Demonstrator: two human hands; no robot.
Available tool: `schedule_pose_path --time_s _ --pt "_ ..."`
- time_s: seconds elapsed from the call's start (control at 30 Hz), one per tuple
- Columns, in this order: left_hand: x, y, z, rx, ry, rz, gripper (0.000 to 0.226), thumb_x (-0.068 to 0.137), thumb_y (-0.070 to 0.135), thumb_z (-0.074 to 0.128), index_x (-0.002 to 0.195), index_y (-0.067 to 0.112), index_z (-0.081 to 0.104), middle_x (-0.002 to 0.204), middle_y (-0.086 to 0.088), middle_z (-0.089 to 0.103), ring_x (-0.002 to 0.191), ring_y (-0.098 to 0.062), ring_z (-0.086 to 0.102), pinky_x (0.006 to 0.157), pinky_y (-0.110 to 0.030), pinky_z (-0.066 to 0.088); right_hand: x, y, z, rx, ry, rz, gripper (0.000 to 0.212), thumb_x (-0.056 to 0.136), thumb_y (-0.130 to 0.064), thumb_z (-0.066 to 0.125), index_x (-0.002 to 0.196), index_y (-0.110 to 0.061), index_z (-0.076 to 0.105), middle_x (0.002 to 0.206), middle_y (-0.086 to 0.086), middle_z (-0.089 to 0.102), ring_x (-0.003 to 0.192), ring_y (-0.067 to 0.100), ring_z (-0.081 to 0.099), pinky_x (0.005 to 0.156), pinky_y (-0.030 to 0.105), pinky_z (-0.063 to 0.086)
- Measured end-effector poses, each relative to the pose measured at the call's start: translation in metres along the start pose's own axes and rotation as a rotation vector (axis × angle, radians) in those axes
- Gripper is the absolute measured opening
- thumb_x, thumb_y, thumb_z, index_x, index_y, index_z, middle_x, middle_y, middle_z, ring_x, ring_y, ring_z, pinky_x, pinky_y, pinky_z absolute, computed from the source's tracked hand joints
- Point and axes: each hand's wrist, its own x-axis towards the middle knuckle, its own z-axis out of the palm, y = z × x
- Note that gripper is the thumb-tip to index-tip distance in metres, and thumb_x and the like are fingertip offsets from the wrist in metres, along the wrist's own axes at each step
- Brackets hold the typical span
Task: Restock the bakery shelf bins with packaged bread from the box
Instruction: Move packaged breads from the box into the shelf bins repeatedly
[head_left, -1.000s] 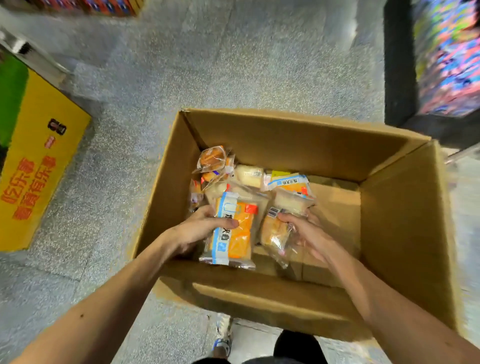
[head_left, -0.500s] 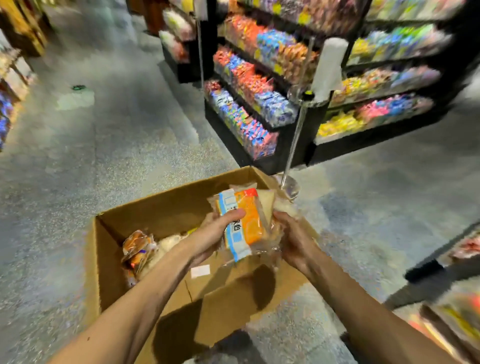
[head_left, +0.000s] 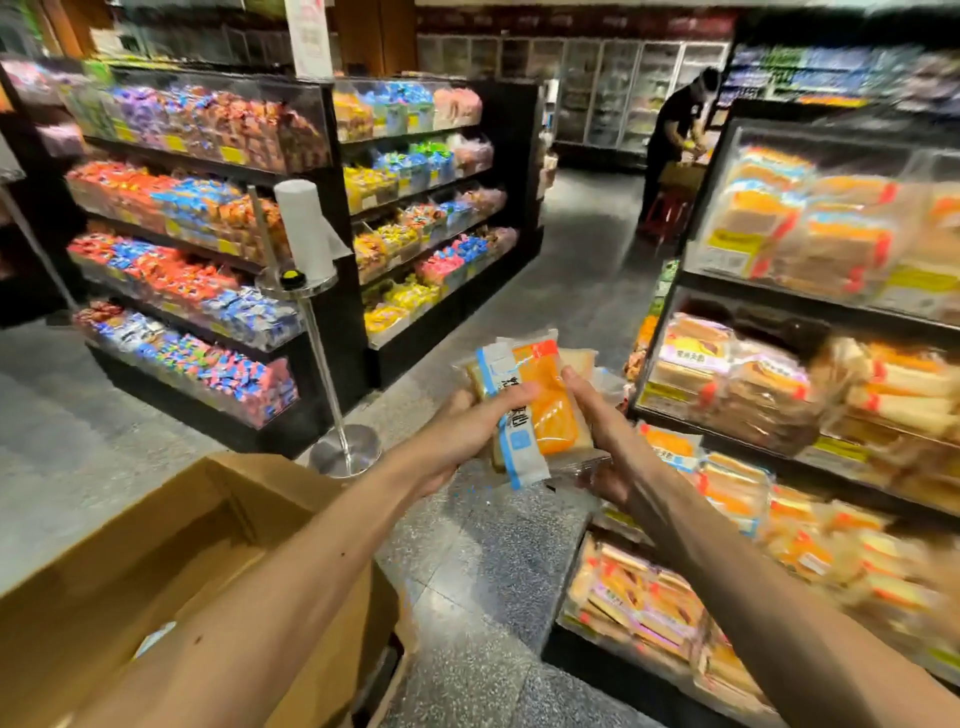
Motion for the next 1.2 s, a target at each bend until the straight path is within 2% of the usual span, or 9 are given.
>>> schedule_pose_path --time_s 0.1,0.27,0.43,0.5,0.57,0.7,1.0,1.13,1.2 --pt "0.030 0.009 0.068 0.020 -0.107 0.007 0.012 0.094 0.032 0.063 0.104 0.025 0.065 0.104 0.001 0.076 0.093 -0.013 0.073 0.081 -0.030 0.060 -0.017 -0.030 -0.065 -0.008 0.075 -0.064 0.042 0.084 -0.044 0.058 0.111 -0.013 0.069 0.107 0.012 0.075 0.087 0.024 0.075 0.071 0.036 0.062" --pt "0.075 0.001 0.155 -0.130 -0.189 -0.129 0.023 0.091 0.025 0.067 0.107 0.017 0.052 0.088 0.001 0.078 0.081 -0.013 0.074 0.080 -0.033 0.060 -0.042 -0.054 -0.170 0.083 0.214 -0.033 0.040 0.079 -0.037 0.066 0.111 -0.013 0.071 0.109 0.014 0.075 0.088 0.027 0.074 0.097 0.051 0.050" --pt "0.125 -0.015 0.223 -0.245 -0.173 -0.244 0.057 0.084 0.029 0.074 0.133 0.011 0.050 0.109 -0.013 0.074 0.090 -0.024 0.073 0.072 -0.036 0.062 -0.058 -0.068 -0.260 0.279 0.319 -0.023 0.085 0.049 -0.031 0.095 0.125 -0.007 0.065 0.119 0.021 0.070 0.098 0.034 0.072 0.087 0.053 0.057" --pt "0.143 -0.019 0.245 -0.264 -0.152 -0.250 0.060 0.084 0.032 0.074 0.135 0.012 0.050 0.110 -0.011 0.074 0.093 -0.024 0.073 0.072 -0.036 0.062 -0.059 -0.077 -0.284 0.304 0.362 -0.054 0.071 0.063 -0.030 0.083 0.127 -0.008 0.061 0.114 0.019 0.072 0.094 0.032 0.073 0.090 0.054 0.055" --pt "0.159 -0.018 0.261 -0.279 -0.151 -0.263 0.064 0.081 0.038 0.075 0.135 0.015 0.052 0.111 -0.010 0.074 0.098 -0.025 0.073 0.075 -0.039 0.062 -0.057 -0.088 -0.303 0.338 0.406 -0.084 0.050 0.071 -0.028 0.069 0.117 -0.008 0.063 0.102 0.017 0.076 0.083 0.029 0.075 0.075 0.050 0.061" --pt "0.194 -0.004 0.278 -0.323 -0.141 -0.251 0.077 0.068 0.042 0.077 0.136 0.015 0.053 0.111 -0.010 0.074 0.097 -0.025 0.073 0.067 -0.035 0.061 -0.046 -0.108 -0.327 0.361 0.449 -0.145 0.040 0.074 -0.029 0.066 0.109 -0.010 0.065 0.098 0.014 0.077 0.080 0.026 0.076 0.065 0.042 0.063" --pt "0.289 0.054 0.289 -0.244 -0.372 -0.248 0.033 0.093 0.042 0.060 0.110 0.017 0.071 0.102 -0.009 0.076 0.089 -0.024 0.073 0.092 -0.042 0.055 0.016 -0.165 -0.357 0.327 0.571 -0.298 0.031 0.088 -0.028 0.057 0.112 -0.009 0.064 0.095 0.014 0.077 0.074 0.025 0.075 0.056 0.038 0.062" --pt "0.344 0.095 0.289 -0.276 -0.456 -0.198 0.018 0.094 0.025 0.057 0.104 0.015 0.068 0.092 -0.006 0.076 0.068 -0.018 0.072 0.062 -0.029 0.060 0.044 -0.210 -0.358 0.292 0.624 -0.367 0.020 0.089 -0.024 0.055 0.100 -0.010 0.065 0.085 0.012 0.077 0.066 0.023 0.074 0.058 0.040 0.060" --pt "0.371 0.111 0.290 -0.249 -0.485 -0.170 0.025 0.092 0.018 0.058 0.115 0.011 0.064 0.099 -0.011 0.073 0.070 -0.019 0.071 0.064 -0.030 0.059 0.056 -0.228 -0.357 0.296 0.611 -0.394 0.033 0.076 -0.027 0.061 0.103 -0.008 0.066 0.086 0.013 0.077 0.066 0.024 0.074 0.055 0.040 0.060"
